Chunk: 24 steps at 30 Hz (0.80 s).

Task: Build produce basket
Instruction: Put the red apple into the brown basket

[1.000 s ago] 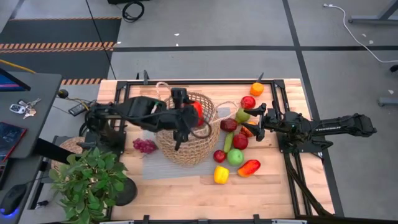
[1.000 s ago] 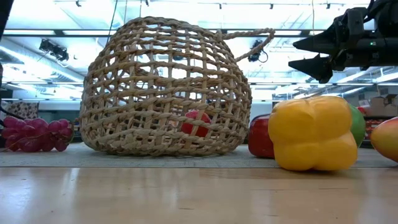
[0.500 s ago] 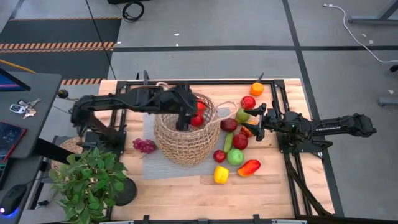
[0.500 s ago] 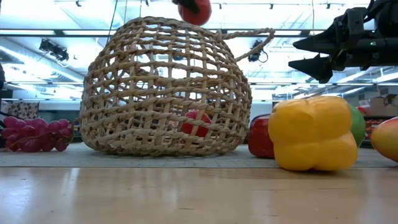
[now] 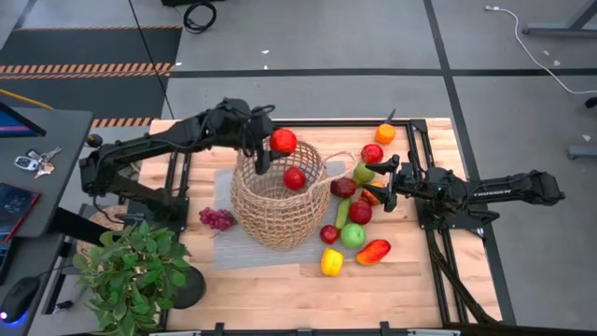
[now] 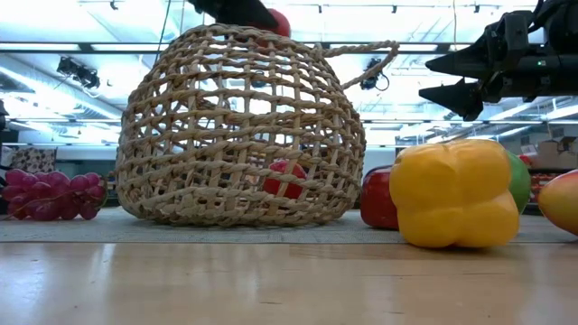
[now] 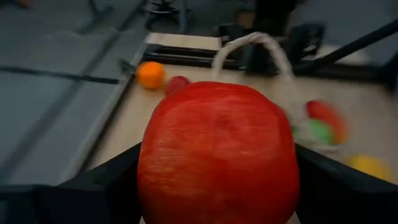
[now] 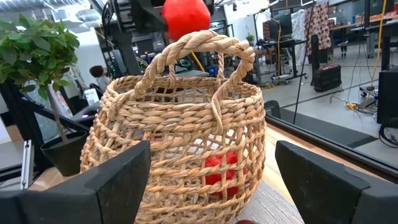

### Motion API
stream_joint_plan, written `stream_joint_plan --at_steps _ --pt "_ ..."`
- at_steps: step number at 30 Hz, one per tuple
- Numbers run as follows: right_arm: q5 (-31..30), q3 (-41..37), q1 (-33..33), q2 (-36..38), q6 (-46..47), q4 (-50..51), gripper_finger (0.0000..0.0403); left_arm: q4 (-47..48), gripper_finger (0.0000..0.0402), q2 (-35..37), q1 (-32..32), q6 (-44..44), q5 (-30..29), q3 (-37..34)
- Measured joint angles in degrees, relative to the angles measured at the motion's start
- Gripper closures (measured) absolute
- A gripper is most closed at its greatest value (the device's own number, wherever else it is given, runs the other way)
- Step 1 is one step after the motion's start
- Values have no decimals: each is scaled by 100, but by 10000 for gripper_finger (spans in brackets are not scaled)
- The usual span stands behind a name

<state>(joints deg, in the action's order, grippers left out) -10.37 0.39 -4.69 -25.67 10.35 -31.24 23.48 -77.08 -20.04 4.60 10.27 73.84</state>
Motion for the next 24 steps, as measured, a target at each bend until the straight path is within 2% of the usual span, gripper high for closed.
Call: stream_joint_plan --at_steps 3,6,11,15,19,24 --pt "0 1 0 2 0 0 55 -22 85 0 -41 39 363 0" --pt "0 1 0 1 0 0 55 -37 83 0 25 334 369 0" --pt "0 1 0 2 0 0 55 -100 77 -2 136 32 387 0" --pt "0 0 0 1 0 0 55 -96 76 -2 255 222 373 0" --pt "0 0 0 2 0 0 55 -104 75 -4 428 1567 372 0" --pt "0 -1 0 1 0 0 55 -210 75 -4 641 4591 143 0"
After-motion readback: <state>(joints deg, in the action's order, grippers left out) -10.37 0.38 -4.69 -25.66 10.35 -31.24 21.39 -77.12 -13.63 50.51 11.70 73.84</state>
